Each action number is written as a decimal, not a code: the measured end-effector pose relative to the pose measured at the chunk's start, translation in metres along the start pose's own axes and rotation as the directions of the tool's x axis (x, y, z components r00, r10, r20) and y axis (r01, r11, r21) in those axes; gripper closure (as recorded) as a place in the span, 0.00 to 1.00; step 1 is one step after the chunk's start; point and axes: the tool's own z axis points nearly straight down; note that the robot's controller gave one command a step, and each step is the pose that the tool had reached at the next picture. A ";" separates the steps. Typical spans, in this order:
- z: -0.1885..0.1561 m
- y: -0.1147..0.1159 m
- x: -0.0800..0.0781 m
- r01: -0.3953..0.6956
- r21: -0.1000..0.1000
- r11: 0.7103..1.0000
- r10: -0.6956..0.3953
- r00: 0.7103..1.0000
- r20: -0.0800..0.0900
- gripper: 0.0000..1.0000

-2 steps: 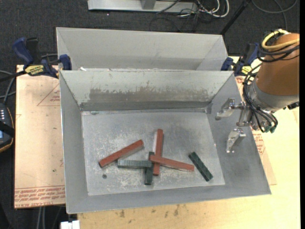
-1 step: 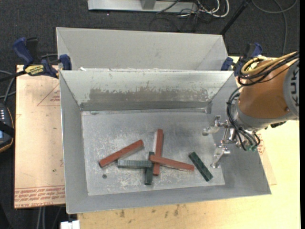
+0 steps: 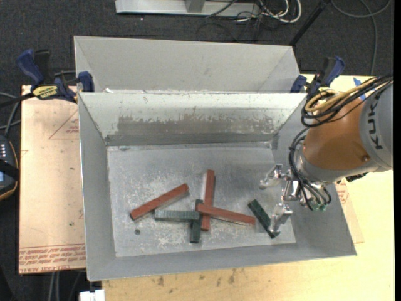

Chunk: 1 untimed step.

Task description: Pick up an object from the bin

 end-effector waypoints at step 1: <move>-0.035 0.001 0.015 -0.102 0.000 0.995 0.102 0.995 0.007 0.00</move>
Offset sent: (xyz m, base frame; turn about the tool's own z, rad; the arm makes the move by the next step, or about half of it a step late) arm -0.0169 0.0032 -0.0319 0.0842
